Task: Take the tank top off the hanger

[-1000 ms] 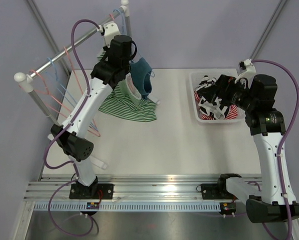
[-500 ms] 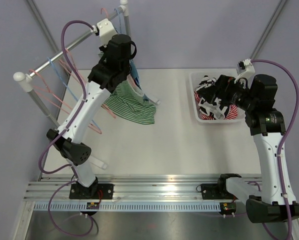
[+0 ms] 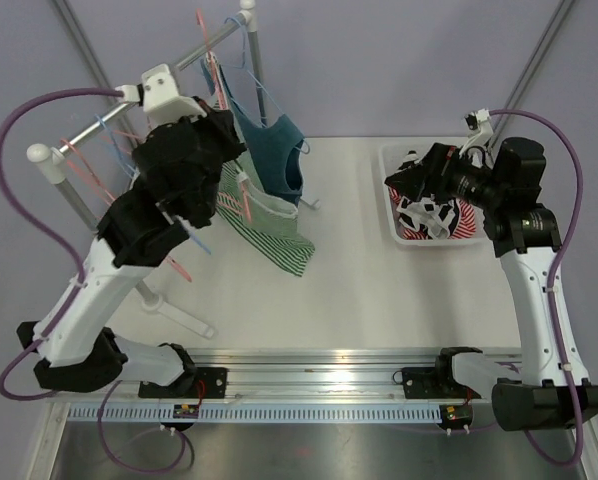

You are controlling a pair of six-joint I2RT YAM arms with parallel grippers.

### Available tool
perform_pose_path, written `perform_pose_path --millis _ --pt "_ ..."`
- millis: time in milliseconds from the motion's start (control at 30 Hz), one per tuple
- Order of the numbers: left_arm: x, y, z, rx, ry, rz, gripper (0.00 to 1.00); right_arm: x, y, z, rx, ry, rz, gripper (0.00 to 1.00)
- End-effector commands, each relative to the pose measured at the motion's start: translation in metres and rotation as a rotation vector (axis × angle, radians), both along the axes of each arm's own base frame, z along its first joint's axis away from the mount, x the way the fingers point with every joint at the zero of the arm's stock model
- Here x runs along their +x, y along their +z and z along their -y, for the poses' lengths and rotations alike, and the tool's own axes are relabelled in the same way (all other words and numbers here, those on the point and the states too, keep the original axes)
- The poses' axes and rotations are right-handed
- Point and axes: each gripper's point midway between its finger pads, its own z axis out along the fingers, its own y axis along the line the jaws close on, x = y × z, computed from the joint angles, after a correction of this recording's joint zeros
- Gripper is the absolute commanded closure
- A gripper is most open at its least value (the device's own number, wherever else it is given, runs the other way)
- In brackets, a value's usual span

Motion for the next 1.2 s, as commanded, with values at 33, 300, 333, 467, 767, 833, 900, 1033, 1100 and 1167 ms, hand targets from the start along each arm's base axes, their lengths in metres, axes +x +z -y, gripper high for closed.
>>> perform_pose_path --millis 33,300,333,467,767,833,900,1033,1100,1167 --pt "-0.051 0.017 -0.003 -0.135 -0.199 0.048 1.0 -0.004 0.01 -0.033 0.073 0.179 0.027 0.01" --pt "-0.129 -0.045 0.059 -0.139 -0.75 -0.052 1.0 -0.033 0.032 -0.091 0.191 0.261 0.153 0.01" --pt "-0.134 -0.051 0.063 -0.147 -0.775 -0.07 1.0 -0.034 0.031 -0.097 0.213 0.267 0.174 0.01" --pt "-0.155 -0.073 0.077 -0.149 -0.897 -0.09 1.0 -0.04 0.033 -0.113 0.23 0.247 0.233 0.05" --pt "-0.173 -0.101 0.082 -0.24 -0.973 -0.11 1.0 -0.019 0.0 -0.136 0.101 0.126 0.174 0.12" --pt "-0.171 -0.103 0.077 -0.252 -0.947 -0.111 1.0 -0.017 -0.01 -0.137 0.079 0.111 0.153 0.13" --pt "-0.166 -0.105 0.073 -0.254 -0.912 -0.111 1.0 -0.018 -0.012 -0.136 0.077 0.104 0.158 0.13" --pt "-0.163 -0.108 0.072 -0.257 -0.894 -0.116 1.0 -0.016 -0.027 -0.138 0.083 0.107 0.146 0.13" --pt "-0.164 -0.108 0.077 -0.258 -0.911 -0.119 1.0 -0.013 -0.028 -0.144 0.099 0.121 0.152 0.13" --pt "-0.165 -0.107 0.08 -0.261 -0.926 -0.118 1.0 -0.009 -0.028 -0.147 0.097 0.123 0.156 0.14"
